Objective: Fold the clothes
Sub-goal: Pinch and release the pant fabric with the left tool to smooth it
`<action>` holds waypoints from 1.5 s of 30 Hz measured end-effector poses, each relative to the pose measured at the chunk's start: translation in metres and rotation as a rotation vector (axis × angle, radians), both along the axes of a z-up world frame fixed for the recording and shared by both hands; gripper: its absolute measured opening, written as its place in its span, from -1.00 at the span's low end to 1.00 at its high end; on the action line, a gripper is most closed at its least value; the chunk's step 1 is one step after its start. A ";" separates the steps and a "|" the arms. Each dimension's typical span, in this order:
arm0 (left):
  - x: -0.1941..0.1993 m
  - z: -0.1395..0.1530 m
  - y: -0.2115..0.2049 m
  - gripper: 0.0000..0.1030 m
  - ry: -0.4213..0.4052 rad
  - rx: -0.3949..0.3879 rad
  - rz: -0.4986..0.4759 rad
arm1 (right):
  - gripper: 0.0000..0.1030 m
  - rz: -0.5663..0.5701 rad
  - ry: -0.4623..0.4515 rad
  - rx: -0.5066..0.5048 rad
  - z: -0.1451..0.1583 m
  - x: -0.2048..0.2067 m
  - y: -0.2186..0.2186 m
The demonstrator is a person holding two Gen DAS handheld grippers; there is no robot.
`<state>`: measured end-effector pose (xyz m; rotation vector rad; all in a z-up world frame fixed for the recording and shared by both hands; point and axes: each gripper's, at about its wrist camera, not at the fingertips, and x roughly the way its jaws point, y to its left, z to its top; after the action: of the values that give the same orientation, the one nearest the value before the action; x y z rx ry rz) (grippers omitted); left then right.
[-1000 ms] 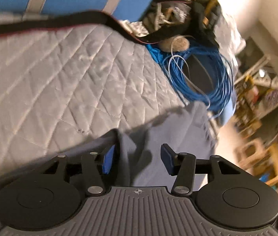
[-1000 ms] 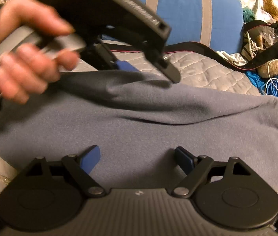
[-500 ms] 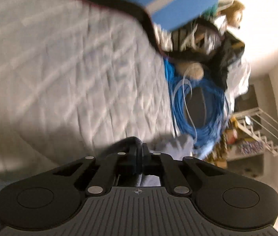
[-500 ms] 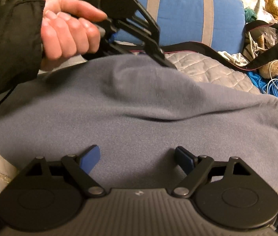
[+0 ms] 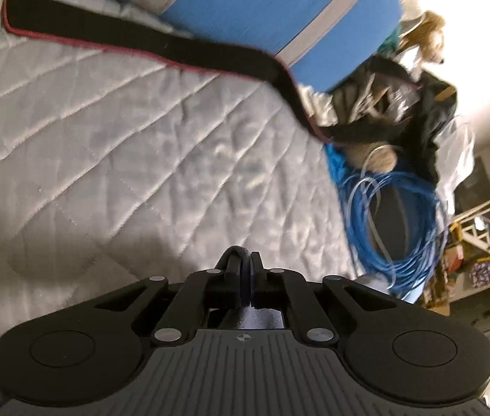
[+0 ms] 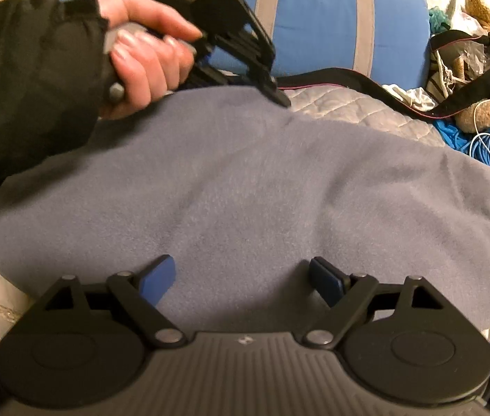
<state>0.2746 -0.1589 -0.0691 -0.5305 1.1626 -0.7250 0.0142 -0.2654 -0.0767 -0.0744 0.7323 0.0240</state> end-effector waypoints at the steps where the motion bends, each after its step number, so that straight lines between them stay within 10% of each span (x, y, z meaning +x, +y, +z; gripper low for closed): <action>1: 0.001 -0.002 0.002 -0.85 0.009 -0.010 -0.012 | 0.78 0.000 0.000 0.000 0.000 0.000 0.000; 7: 0.003 -0.003 0.020 -0.19 0.030 -0.060 -0.089 | 0.78 0.000 0.002 0.002 0.000 0.001 -0.002; 26: 0.033 -0.042 -0.004 0.07 0.271 -0.191 -0.194 | 0.81 -0.002 0.005 -0.012 -0.001 0.003 -0.001; 29: 0.036 -0.038 -0.002 -0.20 0.228 -0.202 -0.157 | 0.84 -0.004 0.008 -0.024 -0.002 0.004 -0.001; 32: 0.036 -0.032 0.003 -0.89 0.175 -0.167 -0.130 | 0.85 -0.007 0.010 -0.024 -0.002 0.004 -0.001; 45: -0.033 0.059 -0.005 -0.92 -0.269 0.009 -0.203 | 0.85 -0.007 0.015 -0.012 -0.002 0.003 -0.004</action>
<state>0.2414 -0.1636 -0.0105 -0.2977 0.9746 -0.9347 0.0177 -0.2692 -0.0790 -0.0831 0.7477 0.0140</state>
